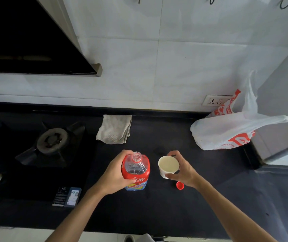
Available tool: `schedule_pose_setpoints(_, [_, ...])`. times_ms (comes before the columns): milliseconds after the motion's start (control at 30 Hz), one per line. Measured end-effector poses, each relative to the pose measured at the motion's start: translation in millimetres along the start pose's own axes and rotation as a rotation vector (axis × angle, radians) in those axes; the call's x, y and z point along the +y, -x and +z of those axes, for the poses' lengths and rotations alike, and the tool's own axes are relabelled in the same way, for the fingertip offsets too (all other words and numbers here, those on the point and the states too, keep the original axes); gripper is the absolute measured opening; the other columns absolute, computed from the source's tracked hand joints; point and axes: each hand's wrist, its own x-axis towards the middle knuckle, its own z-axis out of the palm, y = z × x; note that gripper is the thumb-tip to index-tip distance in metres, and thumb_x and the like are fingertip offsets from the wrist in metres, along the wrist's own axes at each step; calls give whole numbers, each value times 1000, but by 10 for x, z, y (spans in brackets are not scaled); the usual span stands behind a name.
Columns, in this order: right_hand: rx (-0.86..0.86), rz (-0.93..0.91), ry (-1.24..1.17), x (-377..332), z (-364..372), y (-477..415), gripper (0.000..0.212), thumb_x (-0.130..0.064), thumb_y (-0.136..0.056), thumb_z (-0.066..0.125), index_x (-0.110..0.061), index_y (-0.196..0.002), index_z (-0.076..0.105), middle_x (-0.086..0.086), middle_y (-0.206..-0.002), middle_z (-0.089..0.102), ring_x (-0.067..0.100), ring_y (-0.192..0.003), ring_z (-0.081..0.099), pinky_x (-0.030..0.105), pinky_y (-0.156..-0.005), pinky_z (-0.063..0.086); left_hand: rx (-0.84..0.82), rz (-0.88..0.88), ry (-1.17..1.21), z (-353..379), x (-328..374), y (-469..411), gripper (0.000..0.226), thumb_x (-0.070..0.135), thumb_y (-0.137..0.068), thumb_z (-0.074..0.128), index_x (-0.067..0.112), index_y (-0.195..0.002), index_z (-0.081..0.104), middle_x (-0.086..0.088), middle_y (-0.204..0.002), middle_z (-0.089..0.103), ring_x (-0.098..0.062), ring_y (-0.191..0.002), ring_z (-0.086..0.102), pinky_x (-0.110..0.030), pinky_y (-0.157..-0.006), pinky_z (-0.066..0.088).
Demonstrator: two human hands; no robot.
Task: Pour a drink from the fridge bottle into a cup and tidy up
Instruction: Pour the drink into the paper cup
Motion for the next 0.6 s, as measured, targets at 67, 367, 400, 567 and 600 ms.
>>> schedule_pose_setpoints(67, [-7, 19, 13, 47, 44, -11, 71, -14, -62, 86, -33, -115, 43, -18, -111, 55, 3, -103, 57, 21, -75, 55, -6, -10, -11, 32, -38, 1, 77, 9, -64, 88, 29, -126, 49, 17, -121, 57, -11, -120, 58, -30, -87, 59])
schedule_pose_setpoints(367, [-4, 36, 45, 122, 140, -113, 72, -14, -63, 87, -32, -116, 41, -18, -114, 51, 6, -108, 55, 14, -77, 51, -26, -22, -35, 87, -115, -16, 78, 8, -63, 88, 29, -126, 45, 16, -122, 52, -8, -122, 55, -29, -86, 60])
schedule_pose_setpoints(400, [1, 35, 44, 131, 151, -123, 72, -14, -63, 87, -32, -116, 41, -17, -115, 50, 6, -108, 55, 12, -76, 50, -29, -23, -37, 92, -121, -21, 78, 9, -63, 88, 29, -125, 45, 16, -122, 52, -8, -123, 55, -29, -86, 60])
schedule_pose_setpoints(567, [-12, 12, 65, 158, 191, -167, 73, -14, -66, 87, -31, -117, 39, -19, -116, 47, 9, -110, 53, 10, -75, 50, -49, -33, -25, 124, -113, -41, 78, 9, -63, 87, 32, -124, 44, 22, -120, 50, -5, -123, 53, -28, -85, 60])
schedule_pose_setpoints(600, [-14, 13, 63, 169, 193, -176, 73, -14, -66, 87, -31, -118, 38, -20, -116, 46, 9, -110, 53, 10, -76, 51, -51, -34, -24, 129, -116, -44, 78, 10, -63, 88, 33, -124, 44, 22, -120, 49, -5, -123, 53, -28, -85, 60])
